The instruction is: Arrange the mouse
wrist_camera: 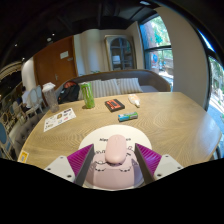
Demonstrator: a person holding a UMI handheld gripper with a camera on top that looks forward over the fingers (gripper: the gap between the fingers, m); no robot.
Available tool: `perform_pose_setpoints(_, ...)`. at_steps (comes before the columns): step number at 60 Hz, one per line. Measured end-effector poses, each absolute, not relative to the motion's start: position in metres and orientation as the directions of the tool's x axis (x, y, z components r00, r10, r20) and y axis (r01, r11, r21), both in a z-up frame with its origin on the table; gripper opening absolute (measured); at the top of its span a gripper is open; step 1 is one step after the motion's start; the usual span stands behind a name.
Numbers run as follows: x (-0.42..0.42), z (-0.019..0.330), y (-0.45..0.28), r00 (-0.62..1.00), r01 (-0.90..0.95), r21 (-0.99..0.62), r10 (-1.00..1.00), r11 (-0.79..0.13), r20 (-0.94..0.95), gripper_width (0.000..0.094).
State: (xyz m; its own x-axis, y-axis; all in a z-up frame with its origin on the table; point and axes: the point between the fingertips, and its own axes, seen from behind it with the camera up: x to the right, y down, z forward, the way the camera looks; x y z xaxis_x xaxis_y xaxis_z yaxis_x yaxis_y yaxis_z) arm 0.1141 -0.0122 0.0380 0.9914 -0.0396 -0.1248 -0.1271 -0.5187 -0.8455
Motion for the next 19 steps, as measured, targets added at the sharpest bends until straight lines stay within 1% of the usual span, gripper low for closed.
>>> perform_pose_setpoints(8,0.124,0.056,-0.061,0.993,-0.117,-0.866,-0.025,-0.486,-0.120,0.0838)
perform_pose_setpoints(19,0.164,0.052,-0.114,0.995,-0.097,-0.878,-0.039,-0.469,-0.089,0.0840)
